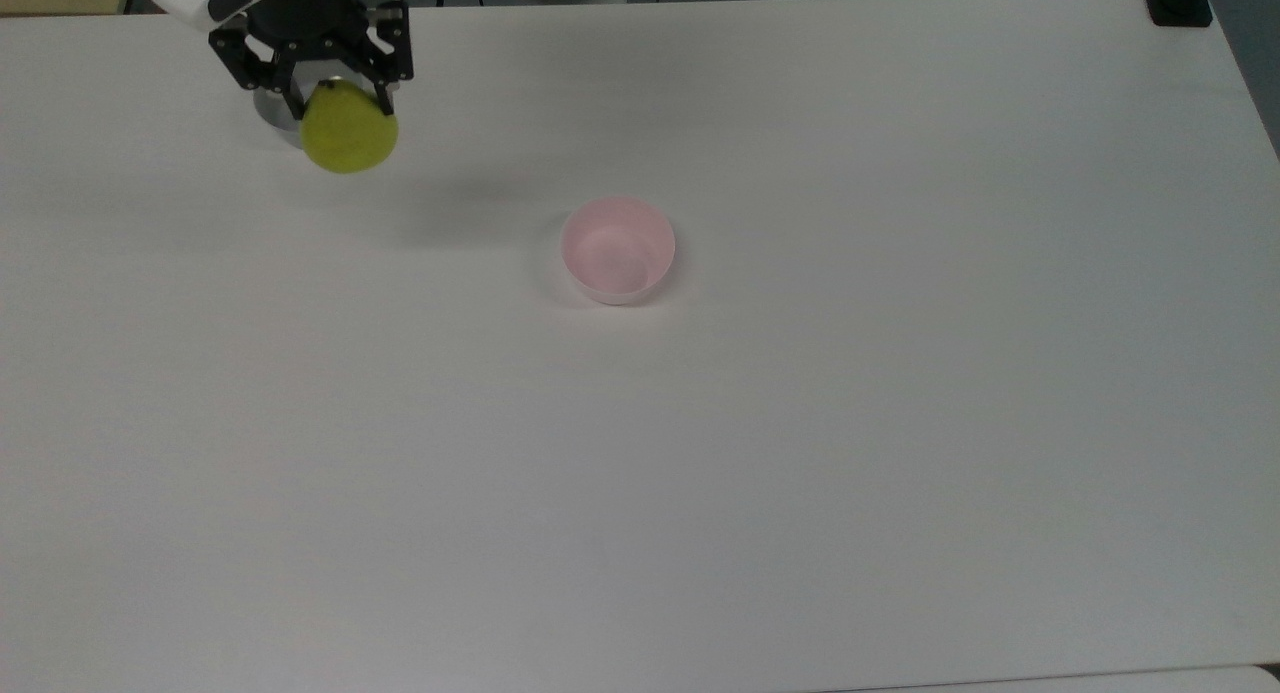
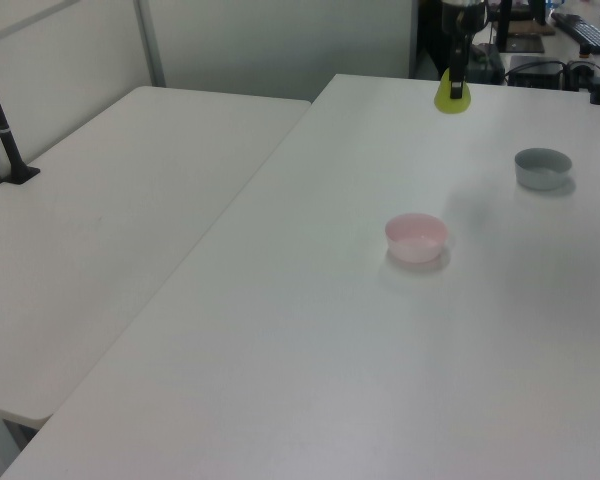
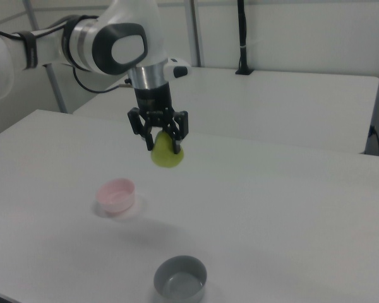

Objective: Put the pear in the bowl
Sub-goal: 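Lift the held pear up off the table, then carry the pear over the pink bowl and lower it in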

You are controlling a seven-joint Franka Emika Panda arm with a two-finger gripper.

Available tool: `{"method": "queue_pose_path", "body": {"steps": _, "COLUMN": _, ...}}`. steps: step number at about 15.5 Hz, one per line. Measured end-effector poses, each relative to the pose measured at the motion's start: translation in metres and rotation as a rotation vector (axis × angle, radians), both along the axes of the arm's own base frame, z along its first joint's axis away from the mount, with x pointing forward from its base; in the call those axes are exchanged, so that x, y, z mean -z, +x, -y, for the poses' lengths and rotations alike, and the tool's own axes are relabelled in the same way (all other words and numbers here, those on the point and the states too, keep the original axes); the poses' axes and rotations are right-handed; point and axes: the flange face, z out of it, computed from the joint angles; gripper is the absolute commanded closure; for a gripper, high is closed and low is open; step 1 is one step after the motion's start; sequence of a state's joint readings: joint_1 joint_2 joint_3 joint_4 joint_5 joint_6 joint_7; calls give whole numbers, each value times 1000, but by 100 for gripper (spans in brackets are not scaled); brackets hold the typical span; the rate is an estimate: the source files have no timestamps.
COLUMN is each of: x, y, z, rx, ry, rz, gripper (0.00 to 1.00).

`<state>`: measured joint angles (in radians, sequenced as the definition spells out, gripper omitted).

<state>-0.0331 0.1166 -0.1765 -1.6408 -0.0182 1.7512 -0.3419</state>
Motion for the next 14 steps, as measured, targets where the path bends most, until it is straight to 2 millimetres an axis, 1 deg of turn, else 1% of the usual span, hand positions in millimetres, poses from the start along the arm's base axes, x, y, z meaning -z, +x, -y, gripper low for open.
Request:
{"method": "queue_pose_path", "body": {"steps": 3, "x": -20, "y": -2, "z": -16, "rx": -20, "ry": 24, "rz": 14, "gripper": 97}}
{"method": "queue_pose_path", "body": {"steps": 9, "x": -42, "y": -8, "z": -51, "rx": -70, "ry": 64, "rz": 39, "gripper": 98}}
{"method": "queue_pose_path", "body": {"steps": 12, "x": -56, "y": -13, "z": -80, "rx": -78, "ry": 82, "rz": 51, "gripper": 98}}
{"method": "queue_pose_path", "body": {"steps": 14, "x": -57, "y": -14, "z": -107, "rx": -71, "ry": 87, "rz": 50, "gripper": 98}}
